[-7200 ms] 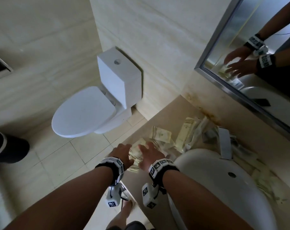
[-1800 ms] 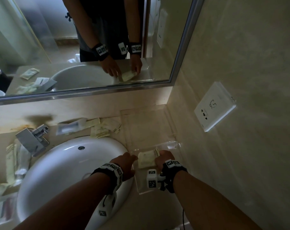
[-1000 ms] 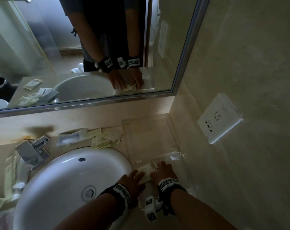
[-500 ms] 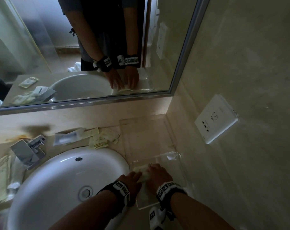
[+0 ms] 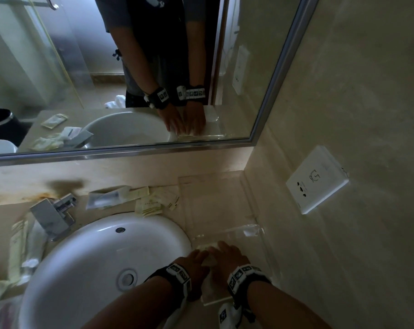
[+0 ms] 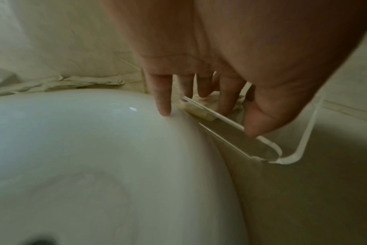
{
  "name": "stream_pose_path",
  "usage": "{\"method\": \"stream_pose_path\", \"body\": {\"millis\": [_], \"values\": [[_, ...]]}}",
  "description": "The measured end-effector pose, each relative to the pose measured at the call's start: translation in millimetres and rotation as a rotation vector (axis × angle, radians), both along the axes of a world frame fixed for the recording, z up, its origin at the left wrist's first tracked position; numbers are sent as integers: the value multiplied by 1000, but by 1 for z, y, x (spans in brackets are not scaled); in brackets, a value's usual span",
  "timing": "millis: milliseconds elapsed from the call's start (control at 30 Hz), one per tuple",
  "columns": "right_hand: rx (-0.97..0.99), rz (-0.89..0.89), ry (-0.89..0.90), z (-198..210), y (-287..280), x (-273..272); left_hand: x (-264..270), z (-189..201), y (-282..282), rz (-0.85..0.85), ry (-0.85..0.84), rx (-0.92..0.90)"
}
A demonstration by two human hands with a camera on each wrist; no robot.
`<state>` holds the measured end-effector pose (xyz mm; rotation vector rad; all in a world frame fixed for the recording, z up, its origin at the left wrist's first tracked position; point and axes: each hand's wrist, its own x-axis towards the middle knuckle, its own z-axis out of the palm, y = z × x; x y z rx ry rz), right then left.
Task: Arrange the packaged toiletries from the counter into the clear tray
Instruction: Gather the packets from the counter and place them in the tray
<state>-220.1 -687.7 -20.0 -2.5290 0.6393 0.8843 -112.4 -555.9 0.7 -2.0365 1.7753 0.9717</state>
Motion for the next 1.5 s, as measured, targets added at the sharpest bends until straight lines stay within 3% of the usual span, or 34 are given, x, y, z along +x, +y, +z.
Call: {"method": "stream_pose_path", "body": {"millis": [167,300,467,633,833,1033,1500], "values": [[-14,-63,-46,13,-1,6,10,23,22,135,-2,-102],[-47,-91,-132,35,1,26,35,46,41,357,-45,-87],[-63,-61,-238,74,15,72,78,75,69,614,-131,-98],[-71,7,-272,98,40,126,116,96,102,755,-179,-146],[-65,118,-249,96,74,171,147,100,119,824,-190,-142],[-44,168,-204,79,77,203,169,76,123,884,-154,-141],[-74,165,-37,15,67,265,213,24,86,829,-33,-22]]}}
